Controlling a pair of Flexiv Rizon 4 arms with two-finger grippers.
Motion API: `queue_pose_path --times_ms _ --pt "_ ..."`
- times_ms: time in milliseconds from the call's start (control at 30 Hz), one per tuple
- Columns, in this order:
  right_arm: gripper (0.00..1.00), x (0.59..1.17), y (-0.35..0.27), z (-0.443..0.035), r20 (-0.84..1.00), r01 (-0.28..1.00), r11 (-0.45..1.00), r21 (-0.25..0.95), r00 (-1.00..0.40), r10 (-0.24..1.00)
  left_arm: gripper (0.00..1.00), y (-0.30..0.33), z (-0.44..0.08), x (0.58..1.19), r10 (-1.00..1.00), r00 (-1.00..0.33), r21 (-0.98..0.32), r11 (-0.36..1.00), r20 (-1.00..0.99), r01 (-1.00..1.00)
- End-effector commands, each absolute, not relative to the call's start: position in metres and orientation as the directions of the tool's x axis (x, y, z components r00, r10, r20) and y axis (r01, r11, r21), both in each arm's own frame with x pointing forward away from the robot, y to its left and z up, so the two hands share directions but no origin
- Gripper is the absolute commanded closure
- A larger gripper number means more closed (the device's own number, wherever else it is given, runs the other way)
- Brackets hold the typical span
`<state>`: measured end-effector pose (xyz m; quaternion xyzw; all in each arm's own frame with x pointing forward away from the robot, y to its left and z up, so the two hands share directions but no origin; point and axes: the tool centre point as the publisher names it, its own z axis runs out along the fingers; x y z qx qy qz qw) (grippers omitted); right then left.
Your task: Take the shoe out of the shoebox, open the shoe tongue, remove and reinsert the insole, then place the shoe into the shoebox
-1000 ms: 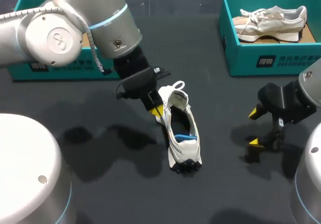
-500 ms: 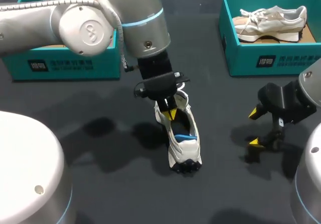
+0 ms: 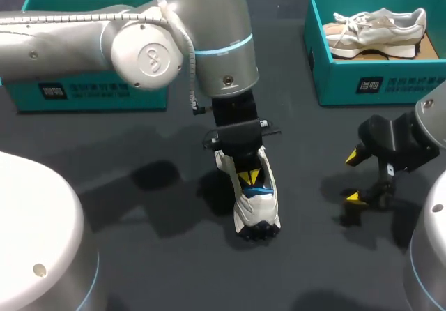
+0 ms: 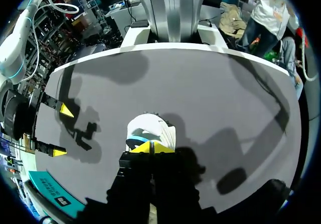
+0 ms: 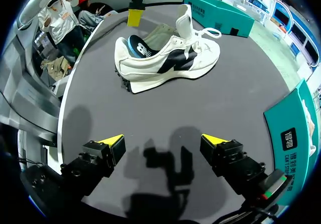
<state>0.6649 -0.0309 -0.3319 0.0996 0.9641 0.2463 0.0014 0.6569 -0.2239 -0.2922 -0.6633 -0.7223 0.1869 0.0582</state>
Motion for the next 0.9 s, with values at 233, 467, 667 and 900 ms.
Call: queue_pose_path --times_ms 233,467,667,900 --pt "0.0 0.663 -0.031 -0.331 0.044 0.191 0.86 0.474 -0.98 0.194 1.0 -0.235 -0.319 0.65 0.984 -0.104 -0.35 0.047 -0.145 0.936" --pt "0.0 0.663 -0.031 -0.331 0.044 0.191 0.86 0.474 -0.98 0.194 1.0 -0.236 -0.339 0.645 0.986 -0.115 -0.352 0.065 -0.123 0.934" --pt "0.0 0.663 -0.031 -0.331 0.044 0.191 0.86 0.474 -0.98 0.194 1.0 -0.234 -0.355 0.65 0.987 -0.138 -0.344 0.1 -0.087 0.933" --pt "0.0 0.663 -0.031 -0.331 0.044 0.191 0.86 0.474 -0.98 0.194 1.0 -0.231 -0.341 0.664 0.978 -0.174 -0.324 0.128 -0.118 0.937"
